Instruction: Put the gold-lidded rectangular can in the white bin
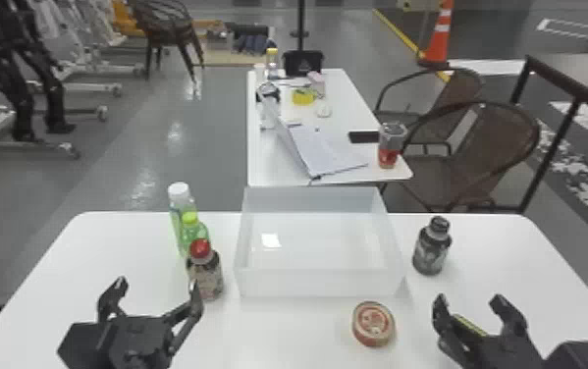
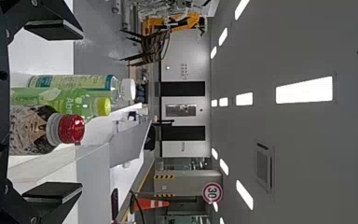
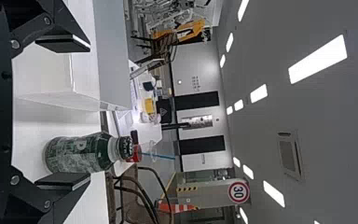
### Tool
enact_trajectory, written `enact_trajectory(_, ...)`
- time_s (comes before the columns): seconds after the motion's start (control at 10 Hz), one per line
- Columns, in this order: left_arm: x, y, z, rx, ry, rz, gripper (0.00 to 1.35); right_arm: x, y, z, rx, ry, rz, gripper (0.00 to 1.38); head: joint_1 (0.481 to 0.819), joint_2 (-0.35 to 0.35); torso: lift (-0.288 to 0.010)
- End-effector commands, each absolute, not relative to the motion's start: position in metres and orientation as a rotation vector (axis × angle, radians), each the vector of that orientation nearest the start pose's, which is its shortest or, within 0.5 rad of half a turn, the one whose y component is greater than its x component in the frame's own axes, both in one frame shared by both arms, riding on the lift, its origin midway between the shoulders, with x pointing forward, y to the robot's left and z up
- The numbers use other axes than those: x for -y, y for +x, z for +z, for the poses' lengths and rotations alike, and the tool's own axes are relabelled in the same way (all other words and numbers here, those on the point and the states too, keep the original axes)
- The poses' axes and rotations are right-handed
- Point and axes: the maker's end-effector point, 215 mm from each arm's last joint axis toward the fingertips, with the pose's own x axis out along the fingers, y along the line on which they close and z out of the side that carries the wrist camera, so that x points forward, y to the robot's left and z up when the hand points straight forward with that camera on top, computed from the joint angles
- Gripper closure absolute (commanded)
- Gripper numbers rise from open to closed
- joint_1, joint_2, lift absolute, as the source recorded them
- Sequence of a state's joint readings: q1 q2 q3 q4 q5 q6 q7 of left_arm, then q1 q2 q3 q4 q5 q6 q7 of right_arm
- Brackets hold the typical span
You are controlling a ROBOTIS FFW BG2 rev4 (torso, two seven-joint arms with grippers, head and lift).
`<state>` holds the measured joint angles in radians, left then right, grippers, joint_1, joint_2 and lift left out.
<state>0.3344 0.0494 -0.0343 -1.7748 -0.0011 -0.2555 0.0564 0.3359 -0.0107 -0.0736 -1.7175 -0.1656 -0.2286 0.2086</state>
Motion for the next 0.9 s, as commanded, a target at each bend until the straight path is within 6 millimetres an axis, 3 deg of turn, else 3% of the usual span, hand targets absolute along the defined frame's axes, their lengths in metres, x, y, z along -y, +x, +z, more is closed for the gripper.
enact_trajectory(0.0,-0.227,0.487,-0.333,0.126,0.031,0.005,0.15,0.239,0.481,-0.366,0.059,0.119,0.109,0.3,0.549,0.0,-0.1)
enact_trajectory(0.6,-0.227,0.486,-0.334,0.123,0.032,0.006,0.15,0.236,0.487,-0.364,0.047,0.133,0.135,0.3,0.549,0.0,-0.1)
enact_trajectory(0.8,-0.227,0.486,-0.335,0.12,0.031,0.007,0.15,0.232,0.502,-0.341,0.036,0.133,0.194,0.3,0.549,0.0,-0.1)
